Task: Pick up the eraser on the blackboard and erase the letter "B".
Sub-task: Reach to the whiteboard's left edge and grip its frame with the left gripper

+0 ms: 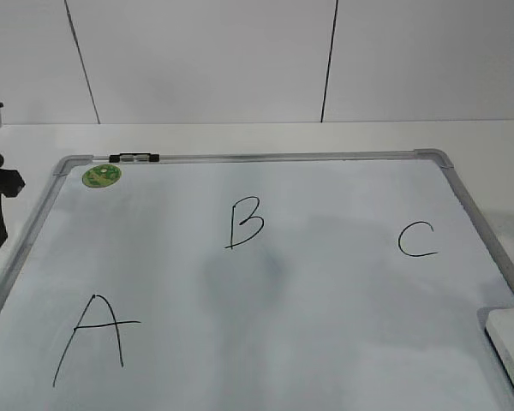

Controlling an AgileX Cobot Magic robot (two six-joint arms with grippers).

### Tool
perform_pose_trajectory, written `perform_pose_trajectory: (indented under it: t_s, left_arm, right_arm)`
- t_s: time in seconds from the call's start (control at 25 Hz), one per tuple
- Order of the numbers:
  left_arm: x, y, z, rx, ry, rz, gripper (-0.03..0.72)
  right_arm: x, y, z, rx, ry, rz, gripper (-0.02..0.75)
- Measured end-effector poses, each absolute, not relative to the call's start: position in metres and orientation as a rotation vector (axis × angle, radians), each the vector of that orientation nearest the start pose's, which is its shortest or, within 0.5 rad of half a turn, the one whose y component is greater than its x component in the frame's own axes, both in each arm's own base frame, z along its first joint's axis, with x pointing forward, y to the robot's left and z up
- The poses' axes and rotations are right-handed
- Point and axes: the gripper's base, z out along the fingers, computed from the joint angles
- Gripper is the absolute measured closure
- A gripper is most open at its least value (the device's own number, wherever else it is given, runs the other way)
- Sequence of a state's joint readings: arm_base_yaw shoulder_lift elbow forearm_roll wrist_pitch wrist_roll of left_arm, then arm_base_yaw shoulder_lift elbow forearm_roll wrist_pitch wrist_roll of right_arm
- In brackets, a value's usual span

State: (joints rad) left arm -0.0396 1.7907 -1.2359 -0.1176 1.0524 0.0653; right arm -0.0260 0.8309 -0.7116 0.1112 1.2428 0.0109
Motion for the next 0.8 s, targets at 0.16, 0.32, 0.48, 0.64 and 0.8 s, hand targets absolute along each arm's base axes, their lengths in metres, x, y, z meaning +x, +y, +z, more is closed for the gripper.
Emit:
perform_pose_trajectory:
  t_s: [0.16,0.32,0.48,0.64,0.8]
  left_arm:
    - [0.347,-0.023,0.192,0.073,3.104,-0.158,0.449]
    - [0.356,-0.023,0.181,0.070,3.122,-0.158,0.449]
    - [0.360,-0.023,0.174,0.067,3.118,-0.156,0.449]
    - [0.362,-0.023,0.165,0.064,3.127,-0.154,0.449]
    - [0.364,-0.023,0.156,0.062,3.145,-0.154,0.449]
  right_arm:
    - [0.116,0.007,0.285,0.081,2.840,0.154,0.169]
    - [0.116,0.007,0.285,0.081,2.840,0.154,0.169]
    - [0.116,0.007,0.285,0.081,2.840,0.154,0.169]
    - [0.116,0.007,0.285,0.081,2.840,0.154,0.169]
    - [0.116,0.007,0.285,0.081,2.840,0.154,0.169]
